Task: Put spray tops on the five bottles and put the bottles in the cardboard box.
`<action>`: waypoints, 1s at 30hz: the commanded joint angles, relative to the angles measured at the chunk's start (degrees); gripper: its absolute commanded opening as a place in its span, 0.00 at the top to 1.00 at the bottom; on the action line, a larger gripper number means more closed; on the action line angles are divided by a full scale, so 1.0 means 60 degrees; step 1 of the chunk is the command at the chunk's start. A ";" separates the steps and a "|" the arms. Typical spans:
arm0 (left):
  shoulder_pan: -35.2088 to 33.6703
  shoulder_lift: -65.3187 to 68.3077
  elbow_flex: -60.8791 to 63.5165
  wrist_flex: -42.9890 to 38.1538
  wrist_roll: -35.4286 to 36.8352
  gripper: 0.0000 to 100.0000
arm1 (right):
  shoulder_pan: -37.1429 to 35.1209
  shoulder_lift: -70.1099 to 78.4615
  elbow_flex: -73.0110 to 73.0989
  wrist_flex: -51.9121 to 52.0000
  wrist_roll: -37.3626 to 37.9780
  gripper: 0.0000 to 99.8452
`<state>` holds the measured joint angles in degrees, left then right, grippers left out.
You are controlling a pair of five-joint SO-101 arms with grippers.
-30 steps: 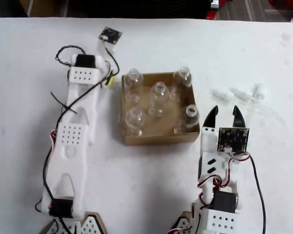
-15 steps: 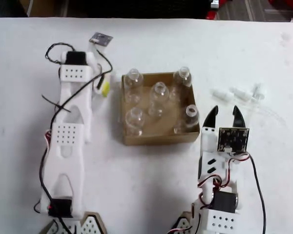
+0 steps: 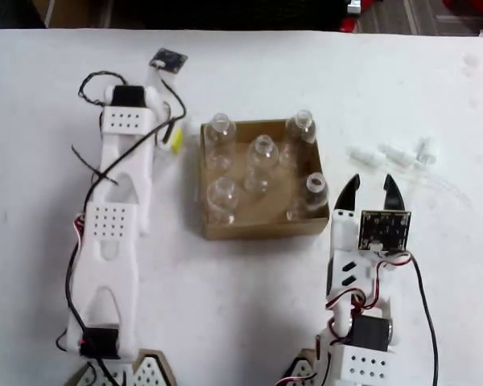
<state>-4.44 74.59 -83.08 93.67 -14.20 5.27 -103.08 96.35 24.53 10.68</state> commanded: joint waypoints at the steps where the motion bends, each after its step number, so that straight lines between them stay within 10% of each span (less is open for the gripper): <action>1: 0.0198 -0.0652 0.0498 -0.0527 0.0059 0.79 | -0.0095 -0.0007 0.0088 -0.0066 -0.0029 0.85; 10: 0.0403 -0.0755 0.0630 -0.0571 0.0059 0.98 | -0.0095 -0.0007 0.0088 -0.0066 -0.0029 0.85; 20: 0.0286 -0.1780 -0.2168 0.1495 0.0117 0.96 | -0.0051 -0.0007 0.0088 -0.0081 -0.0029 0.85; 30: 0.0315 -0.6703 0.1011 0.1509 0.0132 0.96 | -0.0037 -0.0007 0.0088 -0.0095 -0.0029 0.85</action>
<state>-2.33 51.38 -84.75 102.29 -14.11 5.27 -103.08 96.35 24.53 10.68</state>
